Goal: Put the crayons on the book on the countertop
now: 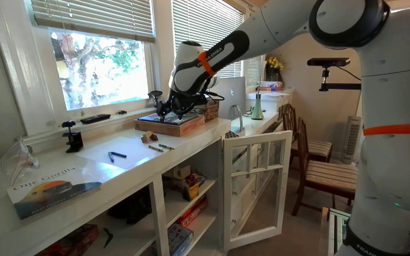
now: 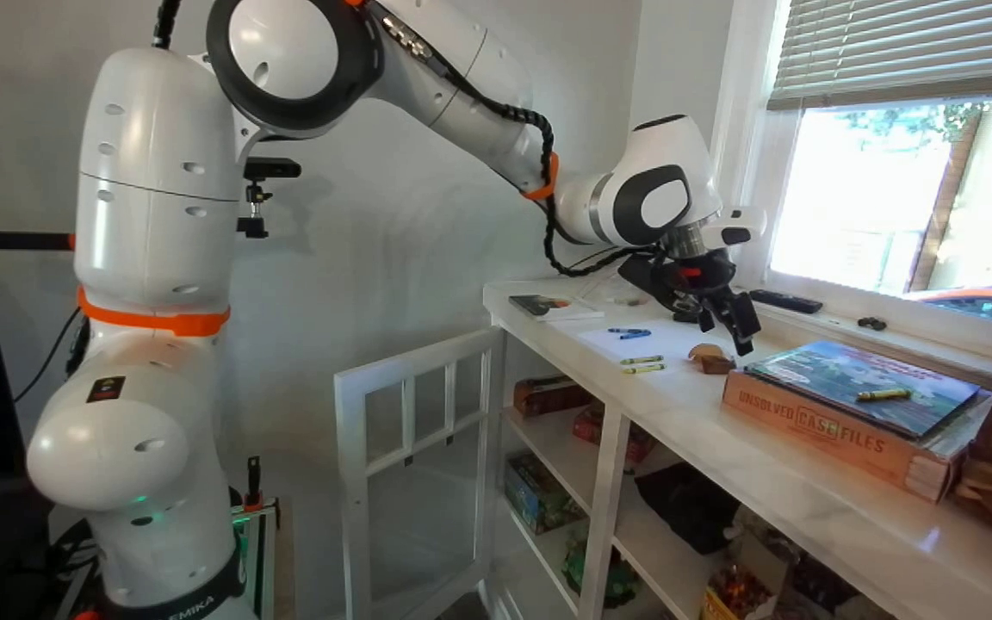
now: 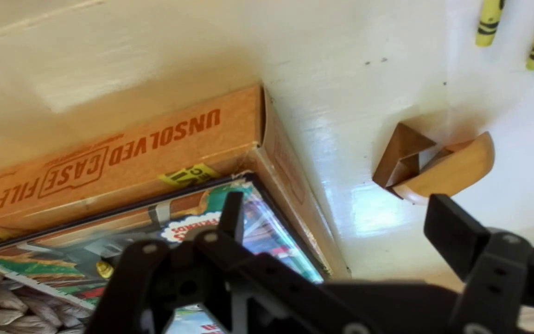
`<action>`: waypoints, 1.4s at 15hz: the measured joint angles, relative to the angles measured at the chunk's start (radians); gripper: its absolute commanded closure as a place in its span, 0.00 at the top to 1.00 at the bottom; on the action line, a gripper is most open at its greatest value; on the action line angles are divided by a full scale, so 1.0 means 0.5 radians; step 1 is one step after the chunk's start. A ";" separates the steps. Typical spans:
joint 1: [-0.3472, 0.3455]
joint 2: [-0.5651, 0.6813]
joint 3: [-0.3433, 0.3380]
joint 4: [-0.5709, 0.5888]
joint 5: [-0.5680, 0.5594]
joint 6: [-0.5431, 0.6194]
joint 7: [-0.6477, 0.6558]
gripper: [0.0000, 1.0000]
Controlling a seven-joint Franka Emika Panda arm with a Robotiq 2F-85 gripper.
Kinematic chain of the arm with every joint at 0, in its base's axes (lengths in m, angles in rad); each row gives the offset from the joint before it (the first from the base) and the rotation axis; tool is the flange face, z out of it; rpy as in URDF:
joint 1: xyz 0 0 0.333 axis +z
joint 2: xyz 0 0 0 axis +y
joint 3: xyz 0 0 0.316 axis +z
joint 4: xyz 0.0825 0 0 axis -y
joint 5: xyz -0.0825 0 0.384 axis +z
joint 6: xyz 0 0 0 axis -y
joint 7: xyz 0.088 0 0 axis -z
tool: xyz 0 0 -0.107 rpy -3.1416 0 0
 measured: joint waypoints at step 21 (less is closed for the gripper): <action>-0.163 0.406 -0.337 0.646 -0.234 -0.287 0.296 1.00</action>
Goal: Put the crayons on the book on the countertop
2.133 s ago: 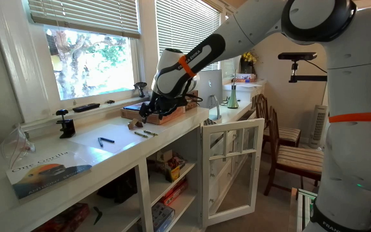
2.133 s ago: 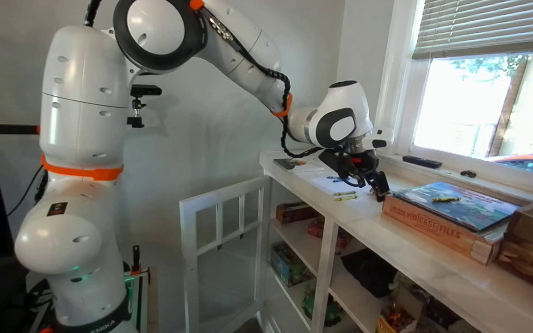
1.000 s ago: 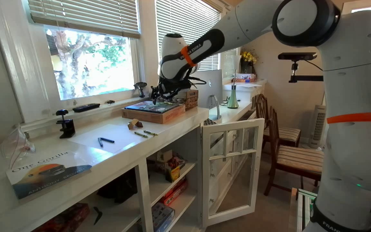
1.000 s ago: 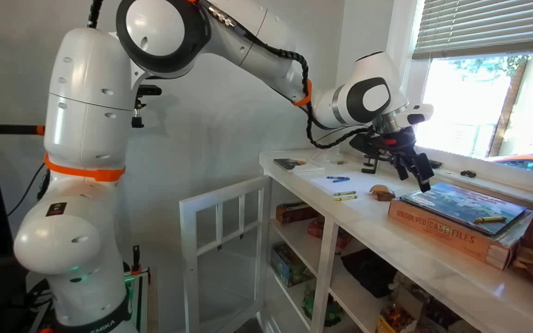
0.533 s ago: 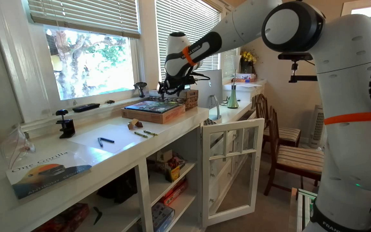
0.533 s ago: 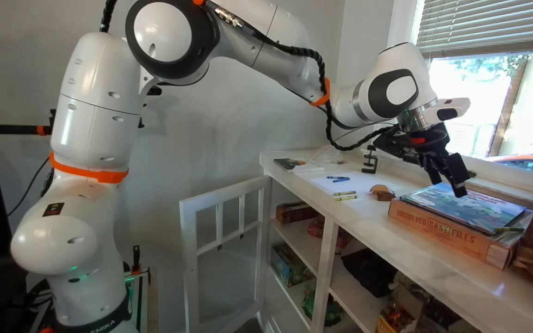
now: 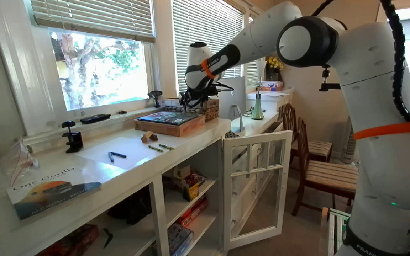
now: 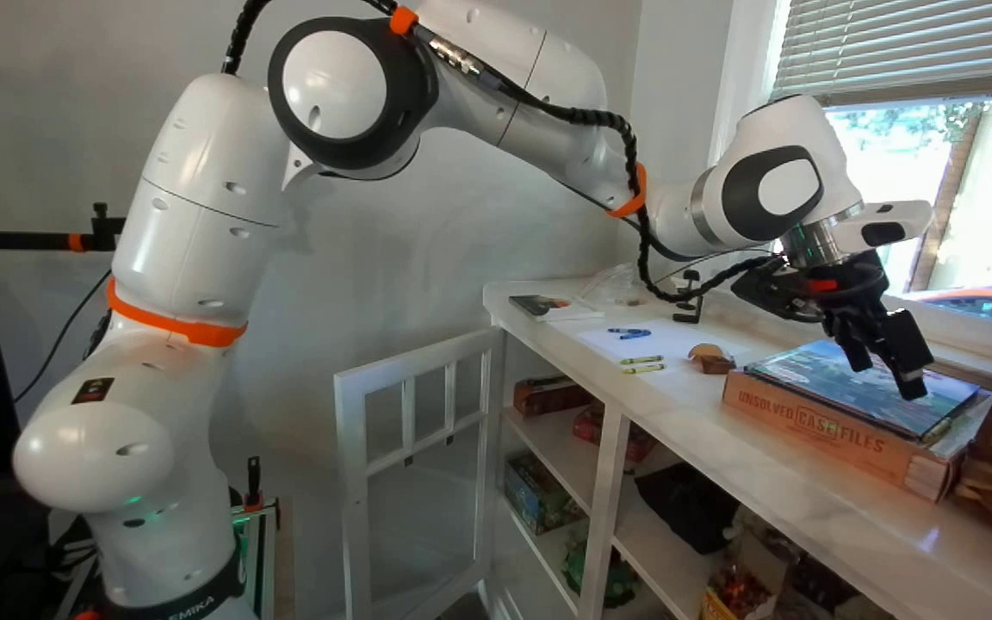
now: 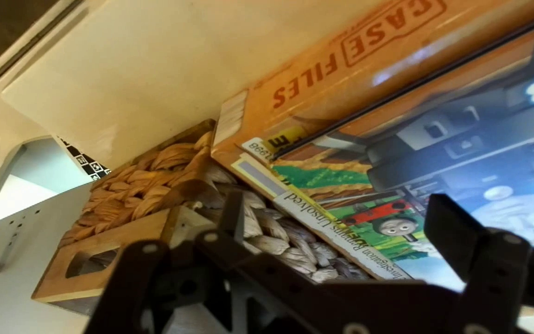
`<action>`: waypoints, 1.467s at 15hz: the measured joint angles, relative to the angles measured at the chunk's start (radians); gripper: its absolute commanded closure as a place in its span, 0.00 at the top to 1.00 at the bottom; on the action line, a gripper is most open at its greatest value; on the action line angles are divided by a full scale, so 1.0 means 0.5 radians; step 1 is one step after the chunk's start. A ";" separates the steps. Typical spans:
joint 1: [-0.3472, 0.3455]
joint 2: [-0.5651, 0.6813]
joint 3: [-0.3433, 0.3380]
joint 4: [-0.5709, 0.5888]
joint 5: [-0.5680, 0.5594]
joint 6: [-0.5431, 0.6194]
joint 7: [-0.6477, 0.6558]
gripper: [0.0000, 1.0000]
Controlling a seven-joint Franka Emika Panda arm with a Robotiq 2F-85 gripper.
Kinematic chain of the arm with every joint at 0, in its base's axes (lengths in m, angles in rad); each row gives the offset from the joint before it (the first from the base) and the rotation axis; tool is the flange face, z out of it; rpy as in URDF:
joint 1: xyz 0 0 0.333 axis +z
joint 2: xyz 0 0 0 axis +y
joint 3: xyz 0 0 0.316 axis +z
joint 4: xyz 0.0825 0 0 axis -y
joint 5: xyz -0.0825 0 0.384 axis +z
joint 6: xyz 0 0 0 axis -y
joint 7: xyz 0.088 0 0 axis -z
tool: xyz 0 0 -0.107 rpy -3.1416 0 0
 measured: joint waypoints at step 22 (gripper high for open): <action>-0.050 0.330 -0.034 0.386 0.167 -0.027 0.033 1.00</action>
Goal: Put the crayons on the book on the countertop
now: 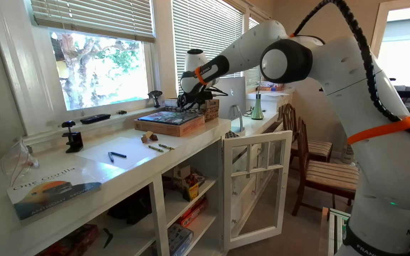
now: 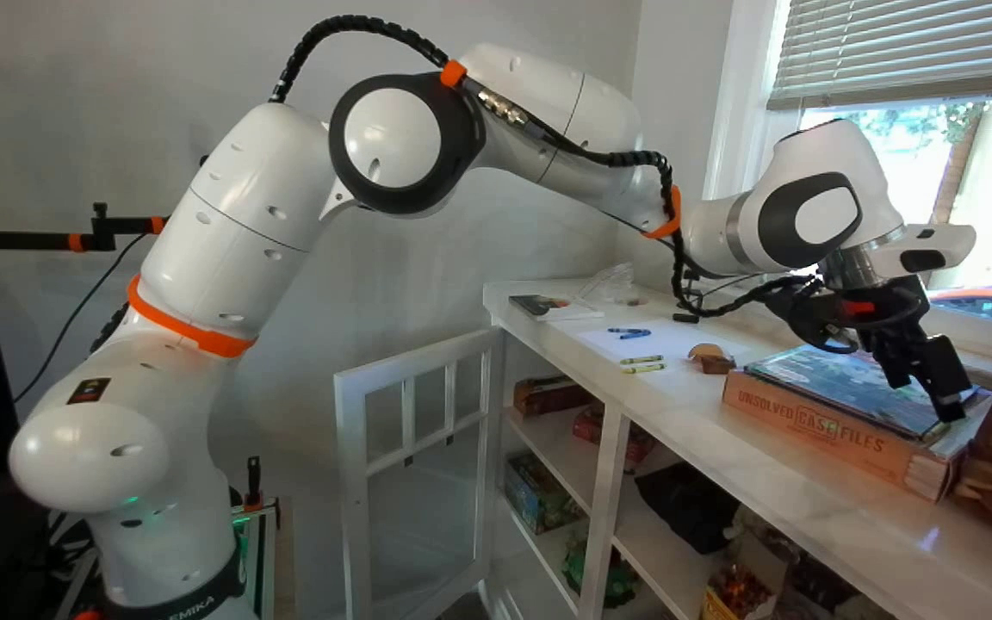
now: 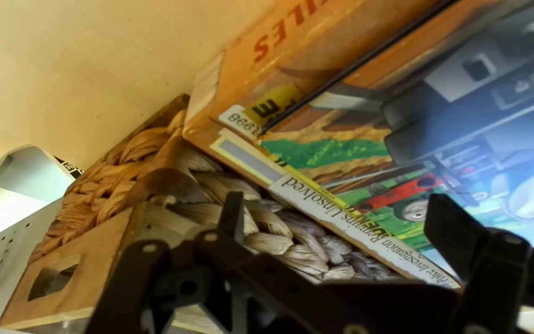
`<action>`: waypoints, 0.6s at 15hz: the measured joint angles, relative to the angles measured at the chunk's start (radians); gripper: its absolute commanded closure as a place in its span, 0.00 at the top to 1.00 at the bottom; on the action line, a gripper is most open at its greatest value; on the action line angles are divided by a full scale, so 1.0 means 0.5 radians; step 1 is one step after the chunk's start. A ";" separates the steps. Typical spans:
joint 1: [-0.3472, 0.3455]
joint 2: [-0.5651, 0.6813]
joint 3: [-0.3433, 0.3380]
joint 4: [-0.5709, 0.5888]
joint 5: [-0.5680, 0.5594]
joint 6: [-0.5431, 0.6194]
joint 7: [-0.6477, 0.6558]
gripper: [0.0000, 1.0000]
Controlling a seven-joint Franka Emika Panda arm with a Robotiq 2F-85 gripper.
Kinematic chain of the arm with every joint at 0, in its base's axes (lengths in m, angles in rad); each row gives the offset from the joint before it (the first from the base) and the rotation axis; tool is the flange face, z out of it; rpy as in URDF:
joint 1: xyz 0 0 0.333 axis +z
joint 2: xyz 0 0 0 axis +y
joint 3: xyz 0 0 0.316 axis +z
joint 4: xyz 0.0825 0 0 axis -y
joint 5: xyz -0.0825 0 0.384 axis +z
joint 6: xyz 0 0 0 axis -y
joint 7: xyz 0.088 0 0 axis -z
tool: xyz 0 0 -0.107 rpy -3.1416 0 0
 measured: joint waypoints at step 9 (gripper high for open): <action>0.002 -0.148 0.098 0.004 0.121 -0.298 -0.079 1.00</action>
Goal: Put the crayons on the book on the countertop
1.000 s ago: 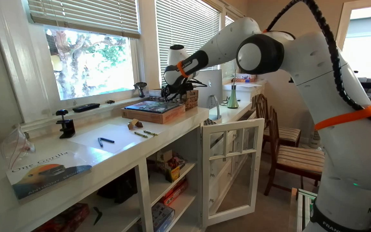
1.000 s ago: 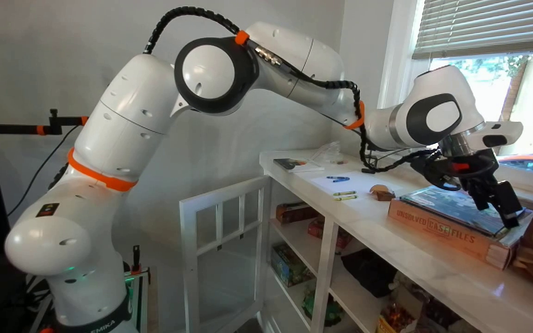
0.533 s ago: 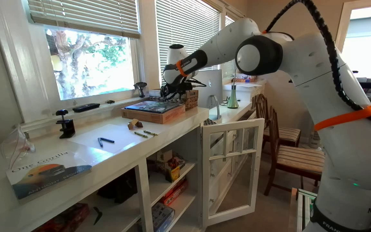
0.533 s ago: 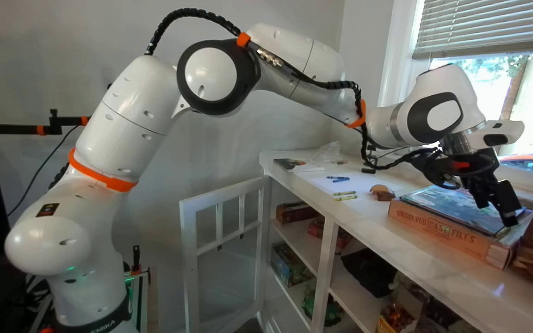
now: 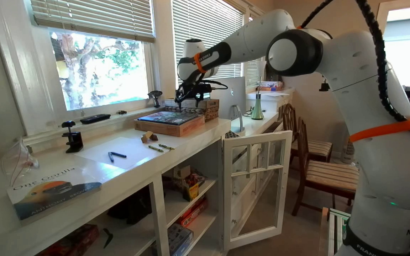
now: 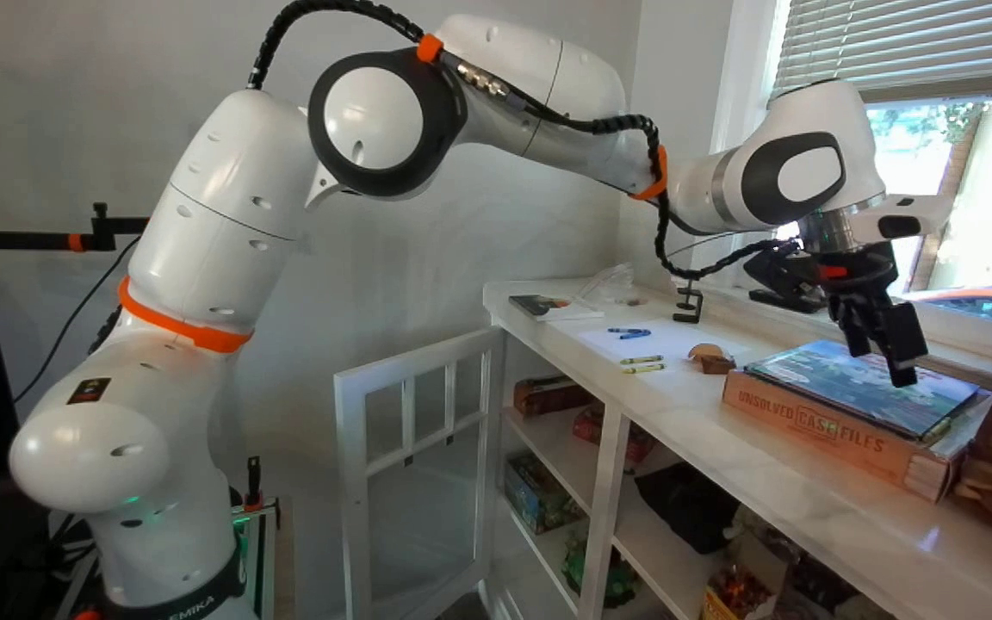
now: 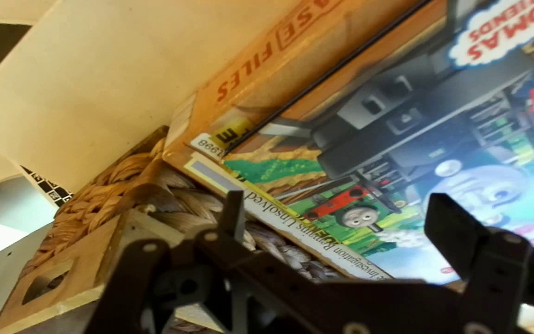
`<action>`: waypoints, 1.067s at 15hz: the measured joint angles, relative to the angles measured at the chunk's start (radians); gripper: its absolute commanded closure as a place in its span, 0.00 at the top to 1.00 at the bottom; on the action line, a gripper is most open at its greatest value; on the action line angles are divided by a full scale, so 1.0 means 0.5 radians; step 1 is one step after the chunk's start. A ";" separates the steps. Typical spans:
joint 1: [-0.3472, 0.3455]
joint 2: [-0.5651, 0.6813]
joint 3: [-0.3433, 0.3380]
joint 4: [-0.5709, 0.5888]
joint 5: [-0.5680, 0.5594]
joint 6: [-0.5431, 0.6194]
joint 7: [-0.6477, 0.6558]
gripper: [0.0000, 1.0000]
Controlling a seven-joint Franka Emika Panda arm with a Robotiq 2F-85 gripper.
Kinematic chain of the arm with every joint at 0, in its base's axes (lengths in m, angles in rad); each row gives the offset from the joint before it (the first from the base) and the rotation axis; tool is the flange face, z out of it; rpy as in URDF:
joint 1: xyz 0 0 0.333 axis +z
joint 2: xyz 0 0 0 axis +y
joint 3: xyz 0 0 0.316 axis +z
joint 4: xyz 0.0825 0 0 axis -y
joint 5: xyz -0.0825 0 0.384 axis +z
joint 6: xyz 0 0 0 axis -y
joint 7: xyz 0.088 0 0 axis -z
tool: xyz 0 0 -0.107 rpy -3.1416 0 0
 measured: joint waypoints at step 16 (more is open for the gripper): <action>-0.001 -0.915 0.215 -0.843 0.276 -0.467 -0.640 1.00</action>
